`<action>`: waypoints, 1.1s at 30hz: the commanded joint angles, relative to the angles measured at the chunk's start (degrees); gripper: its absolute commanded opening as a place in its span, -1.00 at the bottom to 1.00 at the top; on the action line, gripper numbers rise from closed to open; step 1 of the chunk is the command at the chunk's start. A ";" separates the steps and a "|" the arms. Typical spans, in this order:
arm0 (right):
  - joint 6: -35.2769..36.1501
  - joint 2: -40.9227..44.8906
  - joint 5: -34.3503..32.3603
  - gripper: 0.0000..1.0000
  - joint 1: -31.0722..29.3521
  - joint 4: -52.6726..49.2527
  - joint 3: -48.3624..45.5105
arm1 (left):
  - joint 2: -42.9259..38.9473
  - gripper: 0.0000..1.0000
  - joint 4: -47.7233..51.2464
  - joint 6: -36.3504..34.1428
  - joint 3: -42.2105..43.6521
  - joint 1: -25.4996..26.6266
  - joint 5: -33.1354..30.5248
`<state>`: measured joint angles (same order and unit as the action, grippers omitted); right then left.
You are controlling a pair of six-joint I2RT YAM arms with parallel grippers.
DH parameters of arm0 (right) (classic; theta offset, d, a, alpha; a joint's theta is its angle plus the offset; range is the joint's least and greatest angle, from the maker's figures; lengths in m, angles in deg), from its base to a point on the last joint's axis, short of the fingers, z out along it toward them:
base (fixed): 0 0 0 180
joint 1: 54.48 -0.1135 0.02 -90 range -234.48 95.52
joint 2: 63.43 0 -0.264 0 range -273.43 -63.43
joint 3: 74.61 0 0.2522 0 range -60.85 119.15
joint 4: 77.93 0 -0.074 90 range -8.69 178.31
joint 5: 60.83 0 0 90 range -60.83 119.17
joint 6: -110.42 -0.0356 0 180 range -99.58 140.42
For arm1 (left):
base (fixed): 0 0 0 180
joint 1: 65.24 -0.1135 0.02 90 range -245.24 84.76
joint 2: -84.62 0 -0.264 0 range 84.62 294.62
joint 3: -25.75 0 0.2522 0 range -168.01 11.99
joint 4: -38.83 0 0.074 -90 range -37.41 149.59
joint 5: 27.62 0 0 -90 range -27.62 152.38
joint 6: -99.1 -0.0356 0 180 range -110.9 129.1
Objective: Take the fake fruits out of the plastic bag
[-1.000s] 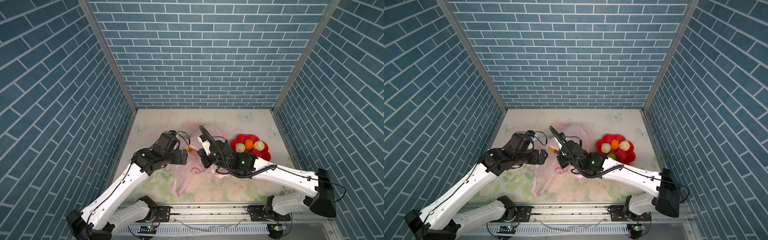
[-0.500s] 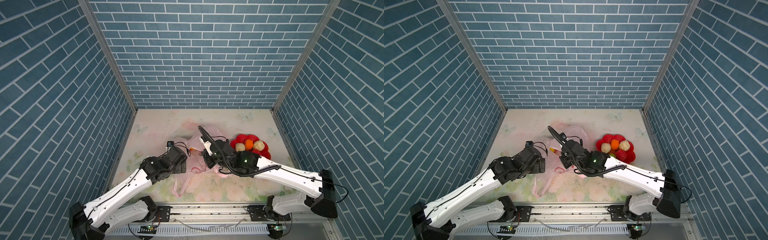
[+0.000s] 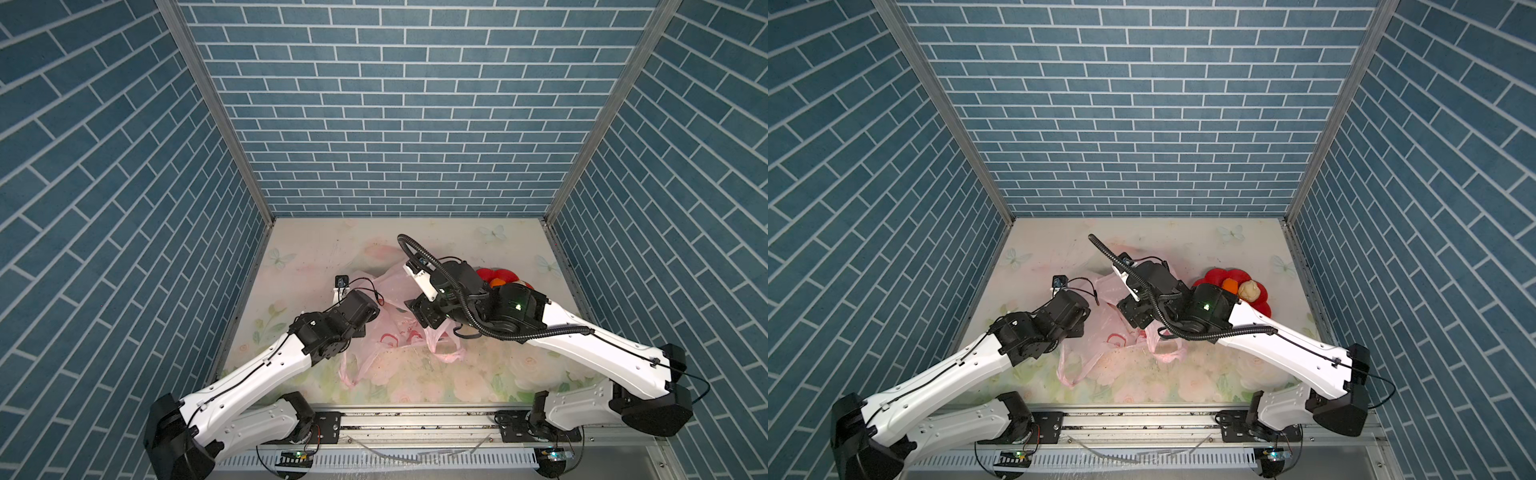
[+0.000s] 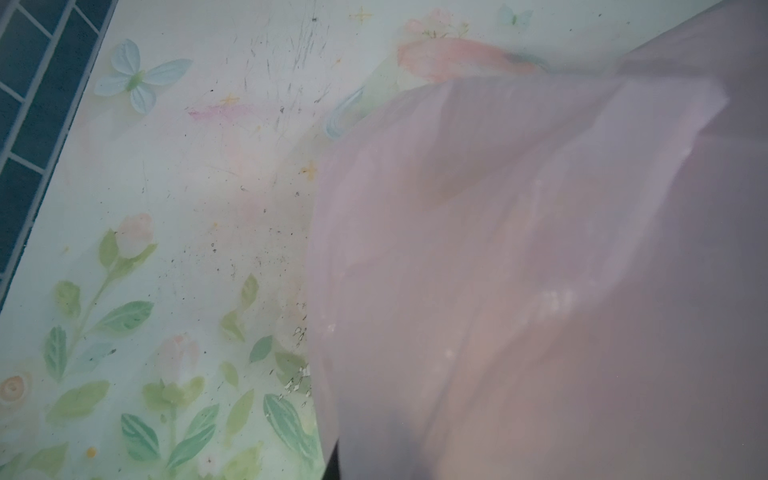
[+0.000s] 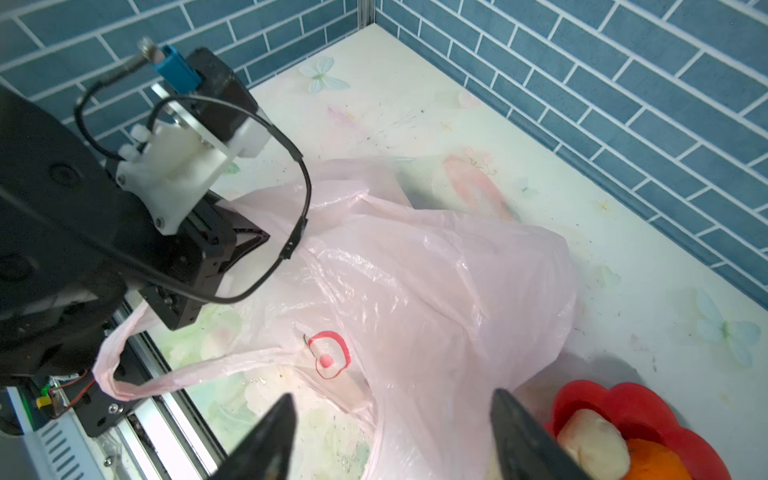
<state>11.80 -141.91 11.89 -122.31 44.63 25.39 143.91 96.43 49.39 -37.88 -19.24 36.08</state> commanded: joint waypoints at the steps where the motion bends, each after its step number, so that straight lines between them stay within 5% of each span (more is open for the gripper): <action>1: 6.34 -4.23 -3.00 0.69 -0.19 -6.23 2.31 | -0.66 -0.72 -0.93 -2.99 -2.04 -0.46 0.09; 15: 16.07 -15.87 -11.01 0.71 3.48 5.80 4.29 | -3.48 -0.73 -2.49 -5.20 -1.56 -1.16 2.70; 18: 17.74 -17.51 -10.80 0.40 5.21 10.32 5.42 | -3.35 -0.73 -4.22 -6.93 -1.54 -3.58 4.78; 23: 20.71 -20.72 -8.54 -0.53 7.94 15.44 8.94 | -0.02 -0.74 -8.98 -13.19 -4.56 -13.77 13.08; 29: 23.62 -25.04 -4.94 -0.98 12.05 18.55 14.96 | 10.20 -0.75 -9.18 -21.13 -17.80 -22.87 21.07; 33: 25.16 -27.69 -3.40 -1.00 14.87 20.37 18.96 | 17.36 -0.76 -8.66 -23.43 -26.06 -25.98 25.15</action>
<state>33.37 -168.24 6.75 -108.83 61.92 40.47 158.55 87.88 29.99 -60.26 -43.57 56.47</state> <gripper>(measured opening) 0.045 0.122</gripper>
